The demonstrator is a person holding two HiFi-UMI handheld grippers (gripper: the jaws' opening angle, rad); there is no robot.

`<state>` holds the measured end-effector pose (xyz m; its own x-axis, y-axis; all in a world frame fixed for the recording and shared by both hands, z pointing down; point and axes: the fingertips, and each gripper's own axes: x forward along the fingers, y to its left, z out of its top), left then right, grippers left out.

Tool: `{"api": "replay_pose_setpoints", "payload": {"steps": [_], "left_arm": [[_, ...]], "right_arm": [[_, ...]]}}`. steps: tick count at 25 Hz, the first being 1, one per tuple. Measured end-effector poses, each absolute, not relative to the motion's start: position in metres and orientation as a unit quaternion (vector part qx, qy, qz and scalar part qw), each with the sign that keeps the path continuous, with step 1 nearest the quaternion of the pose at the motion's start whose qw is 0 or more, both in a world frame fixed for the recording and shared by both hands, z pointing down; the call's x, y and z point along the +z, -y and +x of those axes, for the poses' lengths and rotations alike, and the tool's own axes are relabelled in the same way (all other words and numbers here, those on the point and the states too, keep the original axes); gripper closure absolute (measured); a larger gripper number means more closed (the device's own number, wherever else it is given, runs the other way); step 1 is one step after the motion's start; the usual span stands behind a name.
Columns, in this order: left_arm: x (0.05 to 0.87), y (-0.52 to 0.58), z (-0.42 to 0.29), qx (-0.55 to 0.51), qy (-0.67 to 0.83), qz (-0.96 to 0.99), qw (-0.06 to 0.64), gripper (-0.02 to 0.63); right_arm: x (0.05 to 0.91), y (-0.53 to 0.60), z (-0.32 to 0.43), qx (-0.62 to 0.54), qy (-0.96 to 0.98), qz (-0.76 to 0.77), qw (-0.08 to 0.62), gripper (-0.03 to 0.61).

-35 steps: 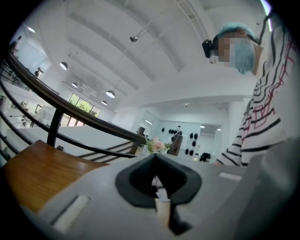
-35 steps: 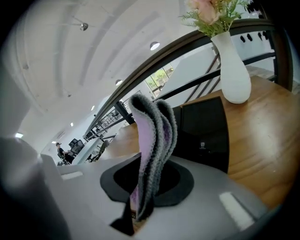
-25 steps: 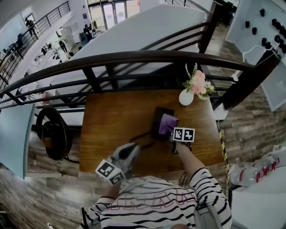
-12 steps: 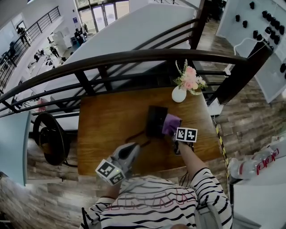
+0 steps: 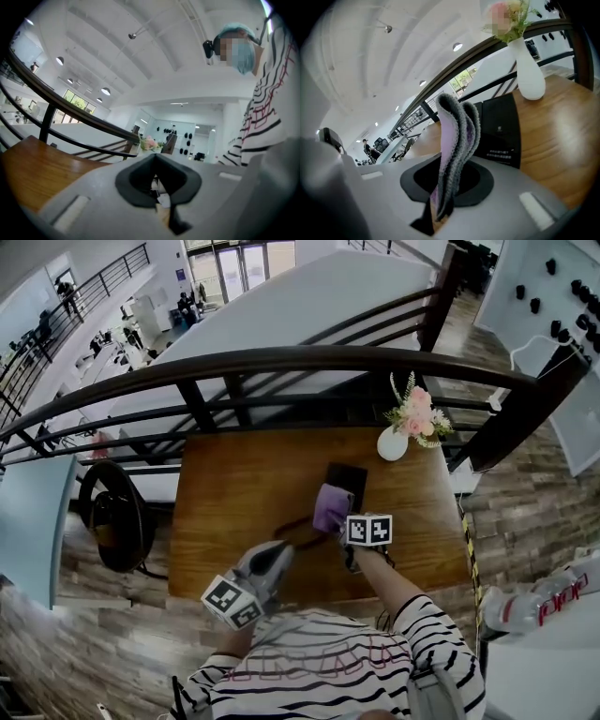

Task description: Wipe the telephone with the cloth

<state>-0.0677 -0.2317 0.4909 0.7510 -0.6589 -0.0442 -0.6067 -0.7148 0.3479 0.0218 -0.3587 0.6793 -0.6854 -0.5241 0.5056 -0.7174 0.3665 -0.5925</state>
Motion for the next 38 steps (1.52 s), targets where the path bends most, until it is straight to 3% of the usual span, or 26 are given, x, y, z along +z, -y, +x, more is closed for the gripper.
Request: {"api": "replay_pose_setpoints", "payload": {"steps": [11, 26, 38], "left_arm": [[0.494, 0.228, -0.084, -0.082, 0.366, 0.913, 0.161, 0.612], [0.495, 0.232, -0.031, -0.075, 0.297, 0.937, 0.17, 0.612], [0.492, 0.232, -0.021, -0.075, 0.287, 0.939, 0.173, 0.612]], "right_arm": [[0.712, 0.355, 0.021, 0.411, 0.806, 0.391, 0.168, 0.529], [0.724, 0.326, 0.136, 0.442, 0.744, 0.484, 0.131, 0.529], [0.691, 0.322, 0.133, 0.436, 0.761, 0.475, 0.076, 0.529]]}}
